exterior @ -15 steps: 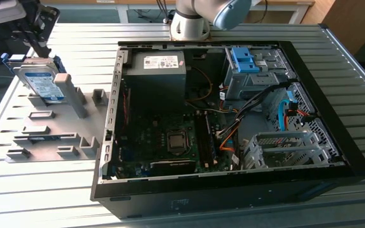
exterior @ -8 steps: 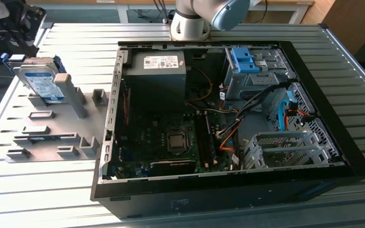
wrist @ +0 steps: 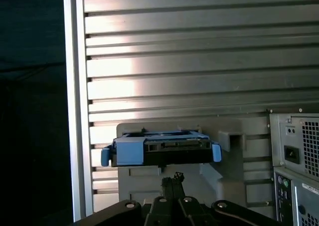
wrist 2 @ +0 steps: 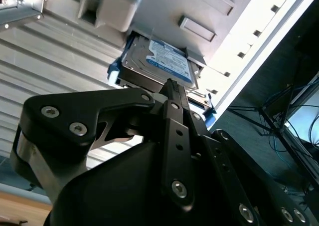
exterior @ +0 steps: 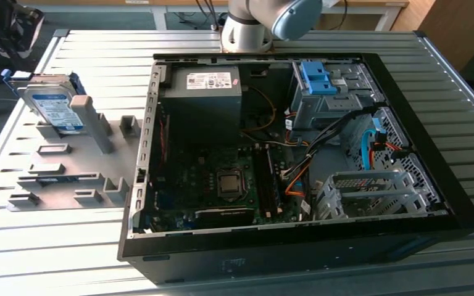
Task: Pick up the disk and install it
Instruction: 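Reach for the disk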
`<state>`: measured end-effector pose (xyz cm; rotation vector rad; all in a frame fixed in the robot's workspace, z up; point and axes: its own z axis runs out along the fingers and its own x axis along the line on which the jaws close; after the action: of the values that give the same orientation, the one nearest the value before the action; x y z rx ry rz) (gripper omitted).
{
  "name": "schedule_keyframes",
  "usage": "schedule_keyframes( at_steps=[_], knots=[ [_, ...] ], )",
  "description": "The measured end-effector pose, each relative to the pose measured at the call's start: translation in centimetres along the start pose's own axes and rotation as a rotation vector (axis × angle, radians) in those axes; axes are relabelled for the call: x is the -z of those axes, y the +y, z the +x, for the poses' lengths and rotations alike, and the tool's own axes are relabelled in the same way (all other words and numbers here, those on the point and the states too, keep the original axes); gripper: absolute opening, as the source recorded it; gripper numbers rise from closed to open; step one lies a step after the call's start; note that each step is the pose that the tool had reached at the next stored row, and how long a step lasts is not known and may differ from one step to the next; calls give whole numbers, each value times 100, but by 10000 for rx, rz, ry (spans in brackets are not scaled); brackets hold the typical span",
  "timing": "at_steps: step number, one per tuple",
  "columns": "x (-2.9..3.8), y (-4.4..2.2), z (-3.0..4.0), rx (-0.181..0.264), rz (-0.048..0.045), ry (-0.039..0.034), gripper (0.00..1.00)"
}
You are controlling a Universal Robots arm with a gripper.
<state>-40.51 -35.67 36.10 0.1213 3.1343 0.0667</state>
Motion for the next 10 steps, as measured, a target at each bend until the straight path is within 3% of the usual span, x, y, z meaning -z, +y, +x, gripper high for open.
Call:
schedule_keyframes(
  at_steps=[6, 10],
  knots=[
    [-46, 59, 150, -2, 3, 39, 11],
    [-49, 60, 164, -2, 2, 51, 11]
  ],
)
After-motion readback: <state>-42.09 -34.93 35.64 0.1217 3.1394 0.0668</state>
